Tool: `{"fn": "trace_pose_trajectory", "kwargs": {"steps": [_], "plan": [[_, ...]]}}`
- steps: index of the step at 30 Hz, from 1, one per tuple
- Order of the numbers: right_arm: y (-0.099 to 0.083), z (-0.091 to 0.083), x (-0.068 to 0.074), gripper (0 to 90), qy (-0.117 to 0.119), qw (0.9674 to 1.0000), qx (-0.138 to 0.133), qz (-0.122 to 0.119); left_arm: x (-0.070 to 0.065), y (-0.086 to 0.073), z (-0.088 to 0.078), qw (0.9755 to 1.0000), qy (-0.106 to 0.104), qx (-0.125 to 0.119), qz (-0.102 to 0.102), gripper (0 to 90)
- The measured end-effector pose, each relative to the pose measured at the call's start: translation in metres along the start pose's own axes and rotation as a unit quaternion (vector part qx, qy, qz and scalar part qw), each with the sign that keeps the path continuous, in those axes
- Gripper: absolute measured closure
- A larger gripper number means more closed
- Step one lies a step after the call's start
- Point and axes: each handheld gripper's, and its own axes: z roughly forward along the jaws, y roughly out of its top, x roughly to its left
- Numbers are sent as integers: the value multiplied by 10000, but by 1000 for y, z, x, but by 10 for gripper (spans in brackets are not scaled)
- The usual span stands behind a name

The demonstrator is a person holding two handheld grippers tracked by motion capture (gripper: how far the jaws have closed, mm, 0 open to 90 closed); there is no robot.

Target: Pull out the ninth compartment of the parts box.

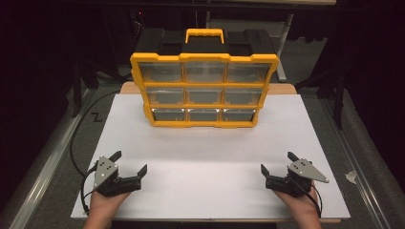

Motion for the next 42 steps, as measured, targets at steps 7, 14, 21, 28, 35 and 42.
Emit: {"fn": "trace_pose_trajectory", "kwargs": {"steps": [7, 14, 21, 28, 35, 42], "plan": [[-2, 1, -2, 8, -31, 10000, 71, 26, -1, 1, 2, 10000, -5, 15, 66, 3], [-2, -1, -4, 8, -199, 9998, 28, -36, -2, 0, 4, 10000, 22, 56, 61, 3], [-1, 5, -4, 8, -177, 9998, 35, -35, -1, 0, 4, 10000, -3, 68, 24, 3], [2, 16, -2, 8, -232, 9997, 107, 6, 0, 0, 4, 10000, -1, 46, -4, 2], [11, 31, 0, 9, -297, 9995, 93, 3, 2, -1, 5, 9999, -86, 128, -31, 2], [20, 55, -1, 10, -349, 9993, 113, -65, 0, -2, 5, 9999, -106, 80, 10, 2]]}}
